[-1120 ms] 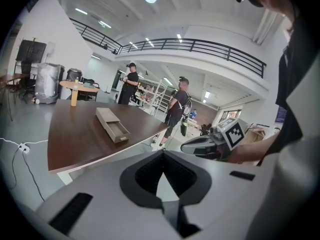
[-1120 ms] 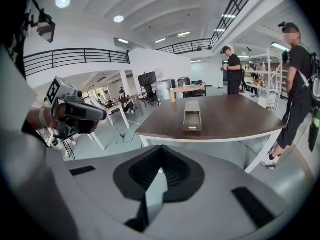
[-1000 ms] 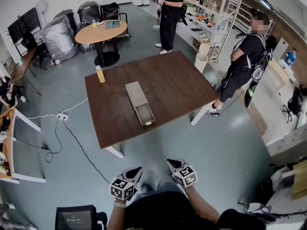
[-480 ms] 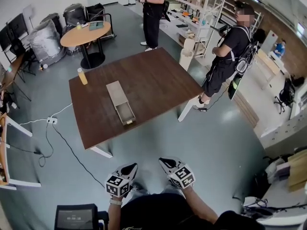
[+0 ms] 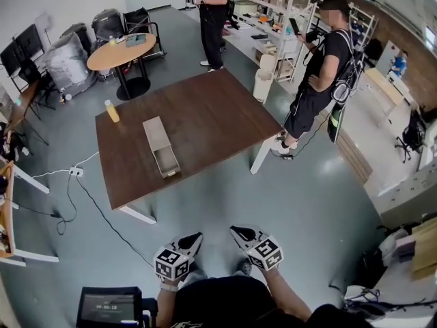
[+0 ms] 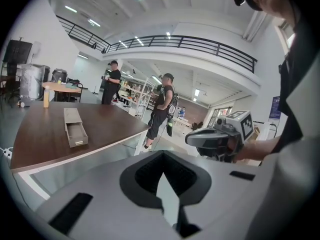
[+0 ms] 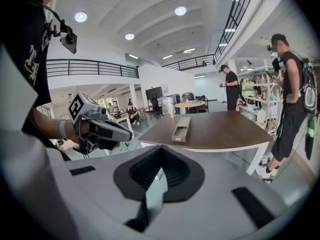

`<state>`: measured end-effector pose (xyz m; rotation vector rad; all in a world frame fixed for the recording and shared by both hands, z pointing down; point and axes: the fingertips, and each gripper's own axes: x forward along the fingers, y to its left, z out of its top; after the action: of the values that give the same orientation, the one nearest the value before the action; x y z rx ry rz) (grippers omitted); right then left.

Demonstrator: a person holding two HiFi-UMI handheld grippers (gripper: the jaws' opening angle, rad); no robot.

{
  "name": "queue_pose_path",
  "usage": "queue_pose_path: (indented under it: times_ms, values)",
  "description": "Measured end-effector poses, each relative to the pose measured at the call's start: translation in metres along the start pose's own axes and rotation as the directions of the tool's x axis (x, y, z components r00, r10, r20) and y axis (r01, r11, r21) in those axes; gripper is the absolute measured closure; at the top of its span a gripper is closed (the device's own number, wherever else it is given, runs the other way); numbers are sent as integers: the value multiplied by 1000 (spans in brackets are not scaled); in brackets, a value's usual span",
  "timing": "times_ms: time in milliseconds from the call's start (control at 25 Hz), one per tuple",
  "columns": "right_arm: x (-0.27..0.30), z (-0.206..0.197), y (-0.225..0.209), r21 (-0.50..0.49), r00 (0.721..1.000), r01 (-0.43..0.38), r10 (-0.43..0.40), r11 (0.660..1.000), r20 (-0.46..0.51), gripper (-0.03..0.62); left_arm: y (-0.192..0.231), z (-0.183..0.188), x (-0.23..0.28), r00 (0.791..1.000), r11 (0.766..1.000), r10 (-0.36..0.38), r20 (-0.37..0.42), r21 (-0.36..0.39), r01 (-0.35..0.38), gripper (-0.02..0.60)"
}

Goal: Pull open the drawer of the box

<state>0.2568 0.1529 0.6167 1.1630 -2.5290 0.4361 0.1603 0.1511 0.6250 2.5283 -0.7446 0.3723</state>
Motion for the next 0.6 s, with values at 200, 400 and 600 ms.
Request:
queue_pose_path:
  times_ms: [200,400,600]
  values:
    - [-30,-4,-14,-33,1000,-1,1,999,2,606,-28,3,23,1000,1000,6,0,19,-6,575]
    - [-52,-12,-23,-47,1000,-7,7,999,-5,606,-50,6,34,1000,1000,9,11,22,-9,575]
    - [-66,-15,-29,-45,1000,-9,9,999,2,606,-63,1,43,1000,1000,9,6,15,-9,575]
